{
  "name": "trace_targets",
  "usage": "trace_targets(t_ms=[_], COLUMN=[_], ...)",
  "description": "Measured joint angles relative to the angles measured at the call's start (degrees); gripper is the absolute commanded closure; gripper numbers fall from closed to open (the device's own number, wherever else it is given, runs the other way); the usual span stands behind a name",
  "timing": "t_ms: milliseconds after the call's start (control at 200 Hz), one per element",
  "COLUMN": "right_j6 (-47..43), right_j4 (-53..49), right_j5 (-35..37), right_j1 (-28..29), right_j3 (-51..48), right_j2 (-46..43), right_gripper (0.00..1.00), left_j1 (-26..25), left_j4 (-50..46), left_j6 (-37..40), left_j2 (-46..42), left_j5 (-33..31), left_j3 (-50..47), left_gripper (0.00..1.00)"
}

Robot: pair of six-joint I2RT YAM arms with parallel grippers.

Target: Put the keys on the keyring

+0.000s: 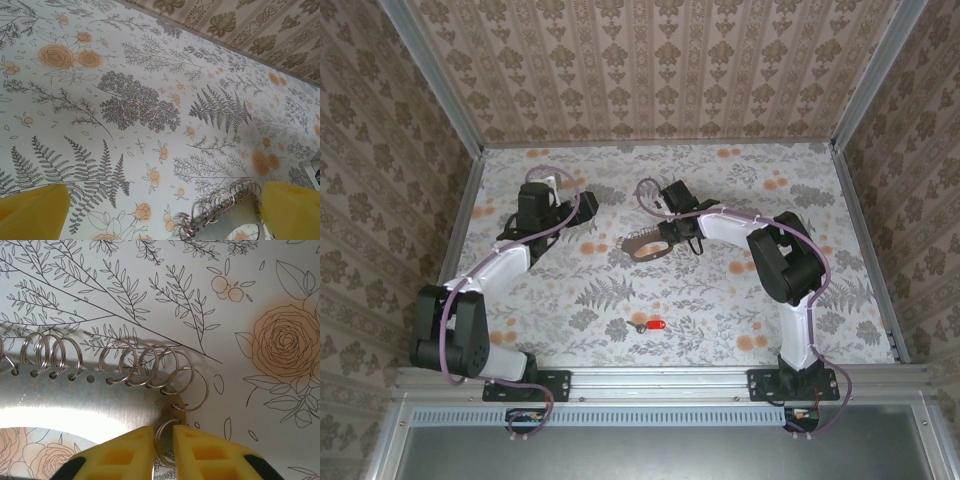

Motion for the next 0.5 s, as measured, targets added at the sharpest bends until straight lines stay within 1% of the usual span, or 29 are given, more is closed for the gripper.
trace_targets(t_ms=[140,175,240,325,500], right_j6=[0.0,0.0,-0.1,-0.3,-0.6], right_j4=[0.0,0.0,0.0,0.0,0.0], right_j5=[0.2,0.3,0.4,0.7,1.0], right_j1=[0.0,0.0,0.0,0.0,-0.1], right_j3=[0.0,0.0,0.0,0.0,0.0], right_j2=[0.3,0.4,0.5,0.6,0.6], right_gripper=[0.84,0.81,0.72,0.66,0.66], left_j1=[0.0,0.0,0.0,0.0,0.3], left_j4=[0.0,0.0,0.0,0.2,0.7], left_j6=[0.0,0.0,0.0,0.0,0.0], left_j2=[0.0,0.0,0.0,0.0,0.0], left_j5=[0.4,0.4,0.5,0.6,1.0], left_j3=[0.0,0.0,0.0,0.0,0.0], left_gripper=[0.0,0.0,0.0,0.0,0.0])
